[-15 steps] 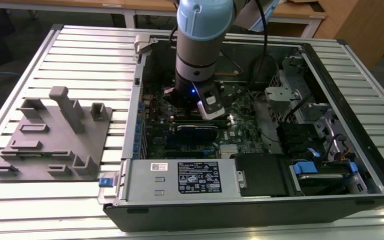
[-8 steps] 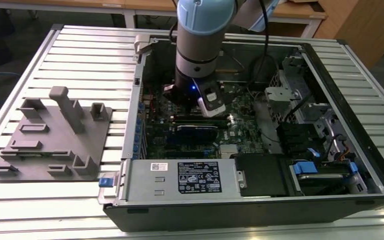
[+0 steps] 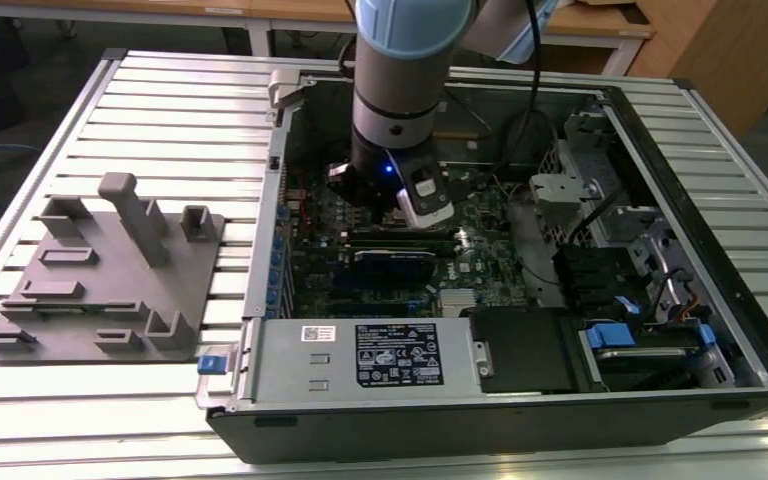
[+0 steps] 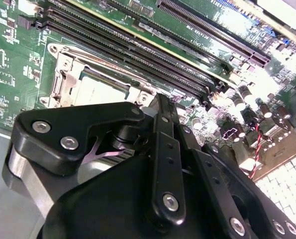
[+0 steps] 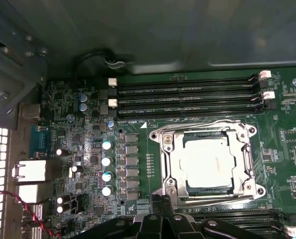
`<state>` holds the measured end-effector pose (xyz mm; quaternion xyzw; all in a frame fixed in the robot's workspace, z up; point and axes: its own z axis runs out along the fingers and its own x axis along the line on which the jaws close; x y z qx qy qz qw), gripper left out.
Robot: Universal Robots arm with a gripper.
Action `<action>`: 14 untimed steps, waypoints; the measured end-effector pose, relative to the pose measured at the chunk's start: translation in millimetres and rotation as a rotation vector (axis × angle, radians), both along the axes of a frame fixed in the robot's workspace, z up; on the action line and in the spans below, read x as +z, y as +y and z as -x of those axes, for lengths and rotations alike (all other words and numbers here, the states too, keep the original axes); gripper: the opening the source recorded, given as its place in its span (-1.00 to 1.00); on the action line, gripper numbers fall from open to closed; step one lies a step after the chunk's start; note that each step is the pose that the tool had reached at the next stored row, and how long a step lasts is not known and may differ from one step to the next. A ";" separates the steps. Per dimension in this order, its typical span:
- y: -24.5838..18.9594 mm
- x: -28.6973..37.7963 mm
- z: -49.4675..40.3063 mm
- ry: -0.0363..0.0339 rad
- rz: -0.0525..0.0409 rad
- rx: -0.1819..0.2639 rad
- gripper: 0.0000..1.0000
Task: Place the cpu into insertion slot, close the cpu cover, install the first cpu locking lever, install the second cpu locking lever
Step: 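Install the second cpu locking lever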
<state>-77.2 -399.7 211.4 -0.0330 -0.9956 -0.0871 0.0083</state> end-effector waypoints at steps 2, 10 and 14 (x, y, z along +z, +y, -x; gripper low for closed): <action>-0.1 0.1 0.0 0.0000 0.0016 0.000 -0.80; 0.0 0.1 -4.0 0.0001 0.0023 -0.001 -0.80; 0.4 -0.1 -11.7 0.0001 0.0039 -0.003 -0.80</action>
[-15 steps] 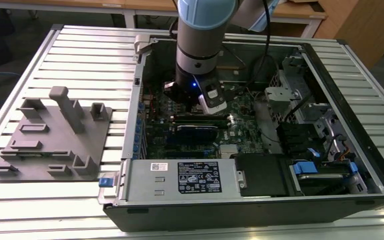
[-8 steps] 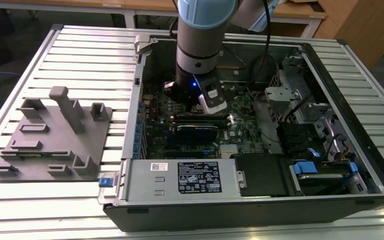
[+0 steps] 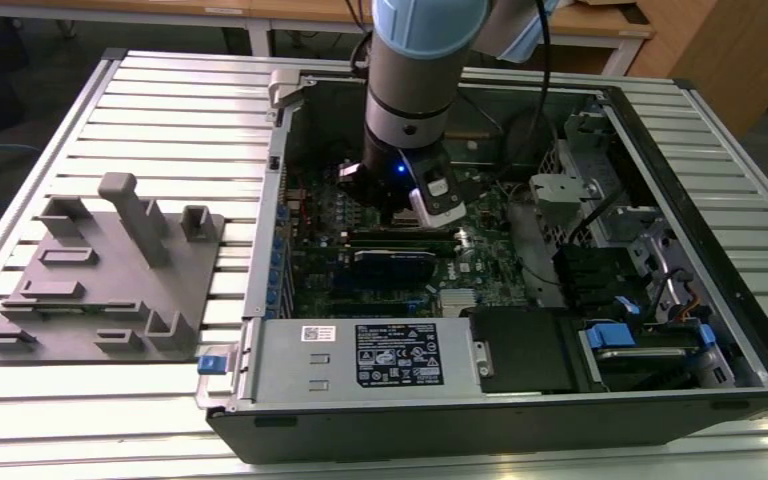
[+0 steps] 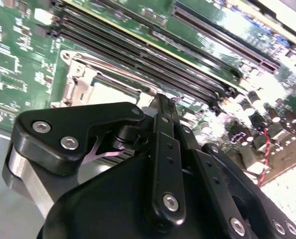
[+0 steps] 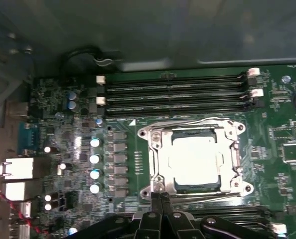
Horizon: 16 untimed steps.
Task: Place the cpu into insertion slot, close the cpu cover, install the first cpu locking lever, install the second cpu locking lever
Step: 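Install the second cpu locking lever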
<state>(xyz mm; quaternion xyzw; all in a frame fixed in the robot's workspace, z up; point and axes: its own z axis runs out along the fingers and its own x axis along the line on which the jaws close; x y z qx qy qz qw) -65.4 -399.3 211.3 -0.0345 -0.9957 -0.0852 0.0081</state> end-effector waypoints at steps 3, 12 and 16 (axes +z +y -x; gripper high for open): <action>3.2 -0.1 -1.5 0.0000 0.0036 0.000 -0.80; 17.4 -0.6 -3.2 0.0001 0.0281 0.000 -0.80; 21.9 -0.7 -3.5 0.0000 0.0400 0.000 -0.80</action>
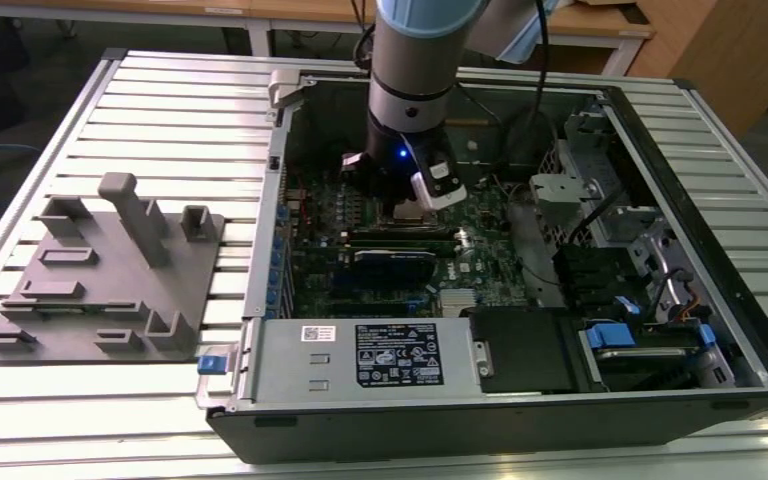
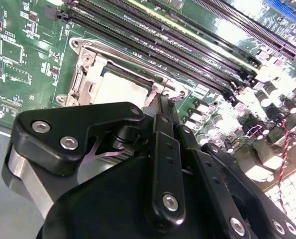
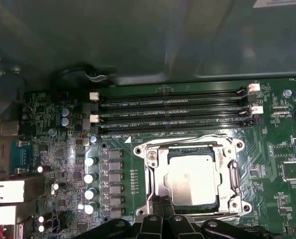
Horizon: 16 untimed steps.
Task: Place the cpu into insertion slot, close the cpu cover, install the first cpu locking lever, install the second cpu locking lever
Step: 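Install the second cpu locking lever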
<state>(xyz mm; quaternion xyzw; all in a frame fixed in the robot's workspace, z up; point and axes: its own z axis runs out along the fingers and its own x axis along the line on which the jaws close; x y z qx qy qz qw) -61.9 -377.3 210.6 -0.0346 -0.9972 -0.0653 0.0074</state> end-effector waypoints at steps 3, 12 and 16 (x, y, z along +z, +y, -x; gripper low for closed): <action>1.6 -0.4 -1.3 0.0000 0.0010 0.000 -0.80; 6.1 -1.7 -15.5 0.0000 0.0077 0.000 -0.80; 8.1 -2.1 -22.7 0.0000 0.0148 0.000 -0.80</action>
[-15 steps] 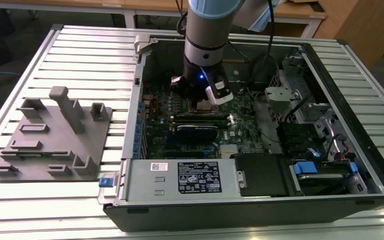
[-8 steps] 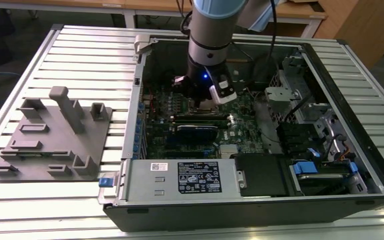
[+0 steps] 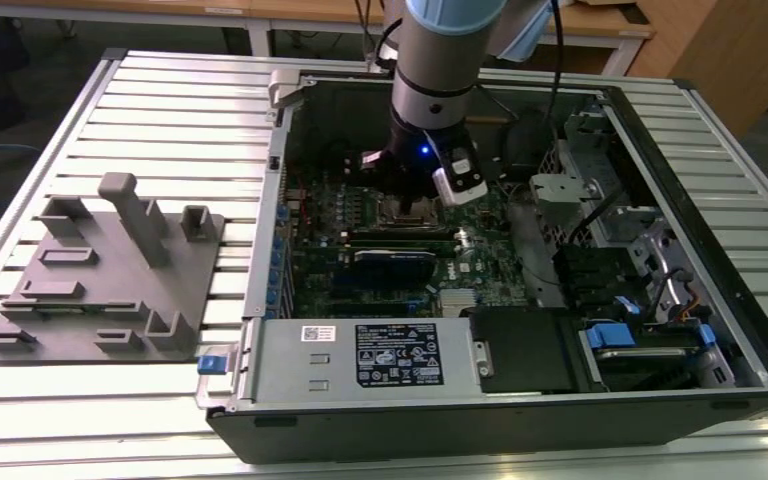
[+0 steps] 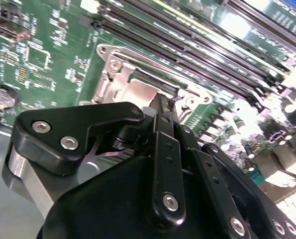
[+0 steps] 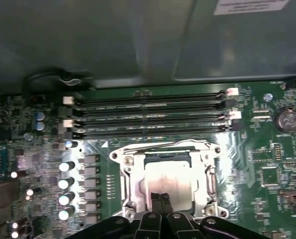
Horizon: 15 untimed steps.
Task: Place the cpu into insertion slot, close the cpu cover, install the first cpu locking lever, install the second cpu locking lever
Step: 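Install the second cpu locking lever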
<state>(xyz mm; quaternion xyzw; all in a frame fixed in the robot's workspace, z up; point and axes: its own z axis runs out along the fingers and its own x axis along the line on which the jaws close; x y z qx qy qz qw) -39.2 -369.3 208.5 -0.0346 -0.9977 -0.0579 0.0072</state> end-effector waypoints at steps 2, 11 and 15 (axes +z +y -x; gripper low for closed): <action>0.5 0.0 -0.7 0.0000 0.0015 0.000 -0.80; 0.5 -0.4 0.9 -0.0392 0.0016 0.000 -0.80; 1.8 -0.3 1.0 -0.0406 0.0019 0.000 -0.80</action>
